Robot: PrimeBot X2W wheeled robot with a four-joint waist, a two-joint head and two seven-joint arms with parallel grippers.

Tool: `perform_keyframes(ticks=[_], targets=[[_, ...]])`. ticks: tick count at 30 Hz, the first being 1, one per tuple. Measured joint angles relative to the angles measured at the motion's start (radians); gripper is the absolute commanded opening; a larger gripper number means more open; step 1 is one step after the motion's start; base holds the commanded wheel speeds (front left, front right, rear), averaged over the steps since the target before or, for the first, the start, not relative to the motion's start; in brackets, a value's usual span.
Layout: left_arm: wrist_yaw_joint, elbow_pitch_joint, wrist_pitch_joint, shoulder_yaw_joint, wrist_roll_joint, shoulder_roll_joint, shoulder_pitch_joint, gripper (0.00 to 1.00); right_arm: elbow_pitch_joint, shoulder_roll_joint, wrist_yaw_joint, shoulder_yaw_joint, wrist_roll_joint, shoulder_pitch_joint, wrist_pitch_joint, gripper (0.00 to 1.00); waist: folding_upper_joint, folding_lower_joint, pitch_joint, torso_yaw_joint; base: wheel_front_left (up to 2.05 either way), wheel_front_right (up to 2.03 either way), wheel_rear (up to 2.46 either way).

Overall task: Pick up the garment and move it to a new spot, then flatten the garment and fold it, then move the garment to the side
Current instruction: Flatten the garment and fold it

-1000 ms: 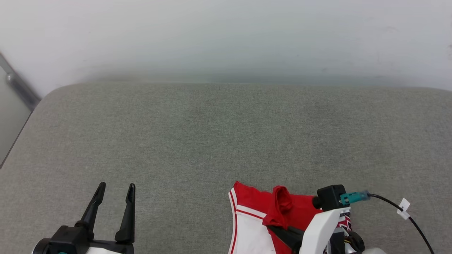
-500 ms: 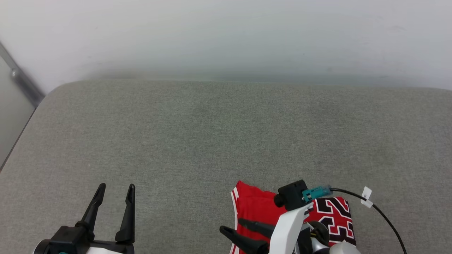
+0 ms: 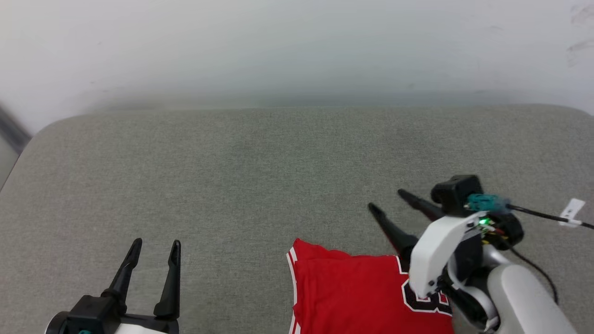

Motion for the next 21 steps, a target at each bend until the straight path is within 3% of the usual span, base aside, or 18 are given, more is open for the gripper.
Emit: perform_keyframes(ticks=[7,13,21], targets=[[0.000,-0.001,0.000,-0.014,0.000,0.001,-0.009,1.00,0.019,-0.112,0.000,-0.108,-0.161,-0.010,-0.214,1.00,0.0000,0.0000,0.004,-0.035,0.00,0.00,0.00],[0.000,-0.010,0.000,-0.017,-0.009,-0.002,-0.013,1.00,-0.004,-0.095,0.000,-0.241,-0.196,0.065,-0.354,1.00,0.0000,0.0000,0.002,-0.051,0.00,0.00,0.00],[0.000,-0.023,0.000,-0.018,-0.041,-0.015,-0.005,1.00,-0.084,-0.031,0.000,-0.326,-0.220,0.198,-0.468,1.00,0.0000,0.0000,0.002,-0.060,0.00,0.00,0.00]])
